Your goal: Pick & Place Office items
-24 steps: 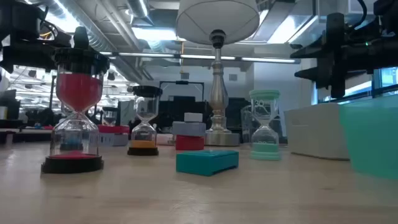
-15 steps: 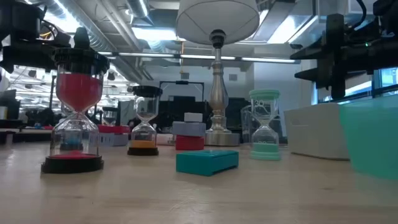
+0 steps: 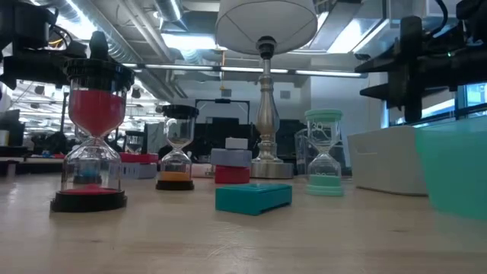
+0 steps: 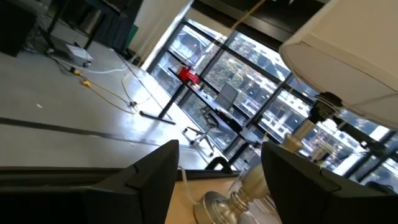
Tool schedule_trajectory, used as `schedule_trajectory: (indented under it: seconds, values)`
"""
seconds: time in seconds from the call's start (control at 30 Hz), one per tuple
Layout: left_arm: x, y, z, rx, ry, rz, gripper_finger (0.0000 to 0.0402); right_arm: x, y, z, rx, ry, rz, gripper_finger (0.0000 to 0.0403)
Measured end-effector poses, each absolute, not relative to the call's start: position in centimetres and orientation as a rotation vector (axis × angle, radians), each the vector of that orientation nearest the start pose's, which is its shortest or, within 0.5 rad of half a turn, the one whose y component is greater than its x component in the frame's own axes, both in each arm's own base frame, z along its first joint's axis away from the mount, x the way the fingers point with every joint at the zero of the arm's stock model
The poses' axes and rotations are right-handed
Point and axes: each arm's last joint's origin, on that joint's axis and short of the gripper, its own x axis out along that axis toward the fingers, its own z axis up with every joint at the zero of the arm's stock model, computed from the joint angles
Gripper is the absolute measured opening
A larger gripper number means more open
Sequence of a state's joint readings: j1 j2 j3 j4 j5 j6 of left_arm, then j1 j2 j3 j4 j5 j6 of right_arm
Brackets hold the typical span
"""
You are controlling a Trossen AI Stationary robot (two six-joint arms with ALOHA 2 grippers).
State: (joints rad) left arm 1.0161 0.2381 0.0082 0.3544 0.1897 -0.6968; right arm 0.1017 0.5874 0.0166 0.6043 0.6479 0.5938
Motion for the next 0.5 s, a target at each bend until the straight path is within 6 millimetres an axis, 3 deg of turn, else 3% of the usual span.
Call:
schedule_trajectory:
  seconds: [0.23, 0.5]
  values:
    - [6.3, 9.1, 18.1, -0.553, -0.372, 0.749, 0.0226, 13.2, -0.4, 17.2, 0.625, -0.193, -0.517, 0.0274]
    - [6.3, 9.1, 18.7, -0.470, -0.355, 0.742, 0.0226, 13.9, -0.8, 20.4, 0.512, -0.119, -0.660, 0.0274]
